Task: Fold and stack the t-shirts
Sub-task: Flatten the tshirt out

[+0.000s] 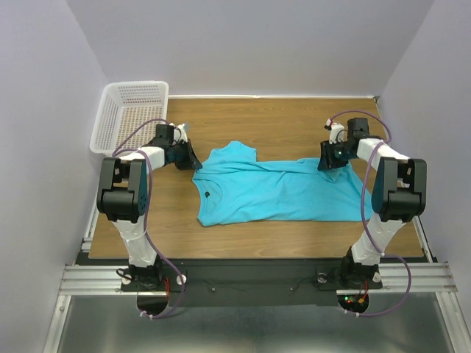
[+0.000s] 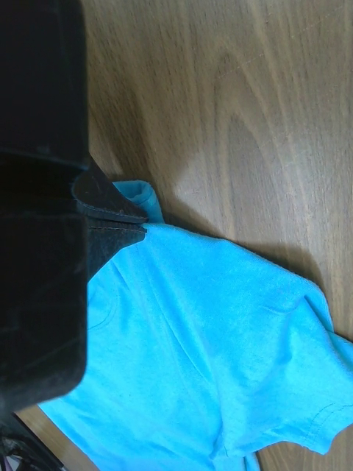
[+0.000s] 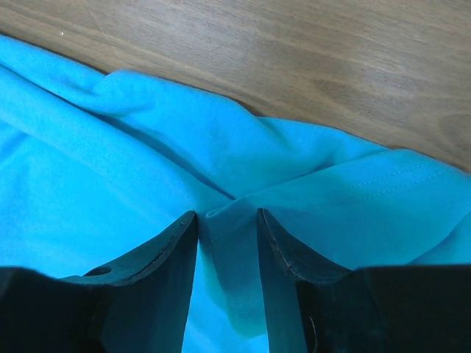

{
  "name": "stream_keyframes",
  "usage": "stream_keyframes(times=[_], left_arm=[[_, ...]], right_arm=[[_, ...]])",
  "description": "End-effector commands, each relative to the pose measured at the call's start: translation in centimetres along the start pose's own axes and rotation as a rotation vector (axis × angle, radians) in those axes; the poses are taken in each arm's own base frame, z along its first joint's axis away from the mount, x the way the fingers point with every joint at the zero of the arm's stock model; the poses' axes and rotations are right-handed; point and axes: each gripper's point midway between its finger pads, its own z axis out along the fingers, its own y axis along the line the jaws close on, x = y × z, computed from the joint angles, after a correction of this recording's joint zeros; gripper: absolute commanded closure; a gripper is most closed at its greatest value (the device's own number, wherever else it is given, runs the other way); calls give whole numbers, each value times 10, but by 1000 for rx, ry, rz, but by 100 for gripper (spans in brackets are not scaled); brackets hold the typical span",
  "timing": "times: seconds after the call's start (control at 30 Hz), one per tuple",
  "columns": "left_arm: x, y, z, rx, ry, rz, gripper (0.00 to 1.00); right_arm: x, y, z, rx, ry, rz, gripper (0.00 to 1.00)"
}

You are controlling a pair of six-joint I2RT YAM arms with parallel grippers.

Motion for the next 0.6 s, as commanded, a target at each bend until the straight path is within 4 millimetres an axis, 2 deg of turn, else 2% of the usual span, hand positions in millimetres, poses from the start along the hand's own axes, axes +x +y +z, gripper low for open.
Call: stream_keyframes(times=[0.0, 0.57], left_arm=[[-12, -12, -15, 25, -48, 40, 100], [-12, -12, -14, 29, -44, 43, 100]], right_arm=[[-37, 2, -17, 27, -86, -40, 57], [-38, -1, -18, 48, -87, -39, 58]])
